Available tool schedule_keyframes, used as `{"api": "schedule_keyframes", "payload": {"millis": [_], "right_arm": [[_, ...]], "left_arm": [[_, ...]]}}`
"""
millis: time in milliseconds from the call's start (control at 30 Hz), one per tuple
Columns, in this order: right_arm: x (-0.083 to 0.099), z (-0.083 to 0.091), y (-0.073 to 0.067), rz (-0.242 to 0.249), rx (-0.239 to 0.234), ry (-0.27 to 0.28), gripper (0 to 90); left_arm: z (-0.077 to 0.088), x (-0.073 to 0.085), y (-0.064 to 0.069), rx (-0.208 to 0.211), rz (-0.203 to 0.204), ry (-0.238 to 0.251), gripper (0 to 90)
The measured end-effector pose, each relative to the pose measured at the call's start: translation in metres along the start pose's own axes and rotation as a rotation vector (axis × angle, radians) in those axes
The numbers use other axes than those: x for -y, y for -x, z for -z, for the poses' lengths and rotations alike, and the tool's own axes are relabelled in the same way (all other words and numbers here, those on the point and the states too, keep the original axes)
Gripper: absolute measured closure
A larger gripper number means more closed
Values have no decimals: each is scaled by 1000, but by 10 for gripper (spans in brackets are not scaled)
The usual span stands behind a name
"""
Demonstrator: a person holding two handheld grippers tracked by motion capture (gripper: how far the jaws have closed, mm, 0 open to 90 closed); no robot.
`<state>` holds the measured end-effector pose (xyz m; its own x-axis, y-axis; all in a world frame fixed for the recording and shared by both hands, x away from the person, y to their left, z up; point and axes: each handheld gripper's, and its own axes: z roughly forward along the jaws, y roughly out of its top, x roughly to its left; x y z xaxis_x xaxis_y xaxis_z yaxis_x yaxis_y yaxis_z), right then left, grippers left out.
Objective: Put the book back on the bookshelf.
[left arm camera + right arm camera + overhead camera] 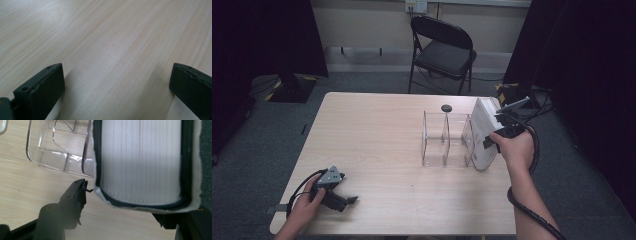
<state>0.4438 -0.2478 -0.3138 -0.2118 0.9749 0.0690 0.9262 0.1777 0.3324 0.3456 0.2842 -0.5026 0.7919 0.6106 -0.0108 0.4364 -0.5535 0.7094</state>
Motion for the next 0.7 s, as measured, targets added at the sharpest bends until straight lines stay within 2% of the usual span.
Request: {"api": "schedule_keyframes", "payload": {"millis": [233,333,433,700], "right_arm": [[3,6,2,-1,-9,5,325],[5,9,1,12,-9,4,313],[6,8,0,31,-9,-11,299],[9,7,-3,35,-8,-11,260]], "left_arm": [[0,0,0,1,-1,0,0],[0,0,0,1,-1,0,0],[0,0,0,1,0,0,0],[0,0,0,1,-1,0,0]]}}
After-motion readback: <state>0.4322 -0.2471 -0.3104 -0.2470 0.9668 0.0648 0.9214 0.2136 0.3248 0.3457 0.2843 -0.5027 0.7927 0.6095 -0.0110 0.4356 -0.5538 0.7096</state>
